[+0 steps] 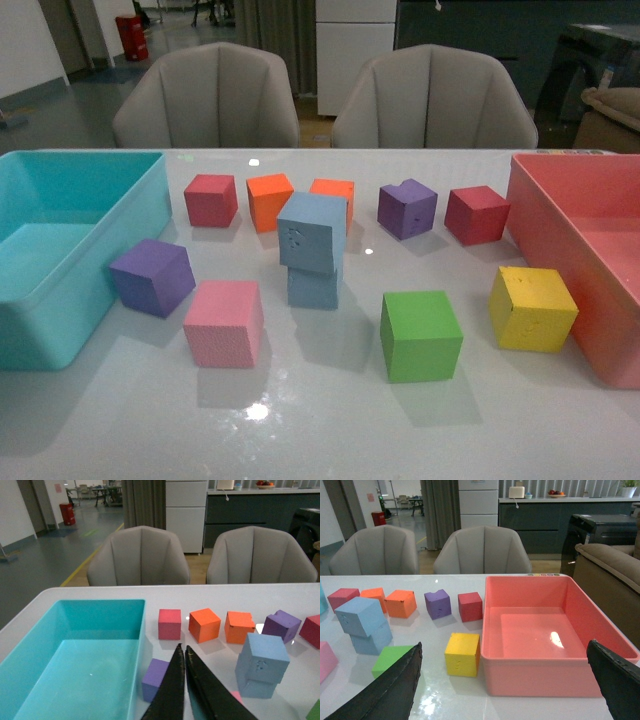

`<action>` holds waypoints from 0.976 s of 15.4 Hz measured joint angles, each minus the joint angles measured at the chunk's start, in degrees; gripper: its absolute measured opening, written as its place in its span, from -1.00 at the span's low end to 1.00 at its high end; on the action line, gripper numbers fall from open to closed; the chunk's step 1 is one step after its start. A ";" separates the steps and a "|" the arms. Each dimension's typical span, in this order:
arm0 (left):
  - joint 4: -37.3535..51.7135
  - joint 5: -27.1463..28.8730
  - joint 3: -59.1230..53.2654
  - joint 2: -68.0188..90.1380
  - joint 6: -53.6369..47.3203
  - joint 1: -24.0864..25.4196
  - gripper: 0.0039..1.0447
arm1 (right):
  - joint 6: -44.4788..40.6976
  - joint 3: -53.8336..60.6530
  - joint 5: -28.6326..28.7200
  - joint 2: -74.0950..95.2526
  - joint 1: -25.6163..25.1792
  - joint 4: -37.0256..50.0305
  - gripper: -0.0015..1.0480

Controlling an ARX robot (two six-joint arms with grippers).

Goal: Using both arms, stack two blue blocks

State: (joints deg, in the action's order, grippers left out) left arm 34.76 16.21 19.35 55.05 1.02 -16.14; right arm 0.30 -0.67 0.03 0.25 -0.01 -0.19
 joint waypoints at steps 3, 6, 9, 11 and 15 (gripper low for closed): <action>0.04 -4.48 -6.56 -7.28 -0.15 4.81 -0.97 | 0.00 0.00 -0.02 0.00 0.00 0.00 0.87; -1.53 -7.76 -10.62 -12.76 -0.17 7.85 -0.97 | 0.00 0.00 -0.02 0.00 0.00 0.00 0.87; -5.09 -10.95 -14.16 -19.63 -0.17 10.93 -0.97 | 0.00 0.00 0.00 0.00 0.00 0.00 0.87; -7.50 -15.23 -15.45 -23.39 -0.20 16.37 -0.97 | 0.00 0.00 -0.02 0.00 0.00 0.00 0.87; -11.13 -16.24 -16.72 -28.48 -0.20 15.98 -0.97 | 0.00 0.00 -0.02 0.00 0.00 0.02 0.87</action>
State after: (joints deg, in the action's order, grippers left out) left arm 23.64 -0.03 2.63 26.57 0.82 -0.16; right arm 0.30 -0.67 0.01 0.25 -0.01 -0.16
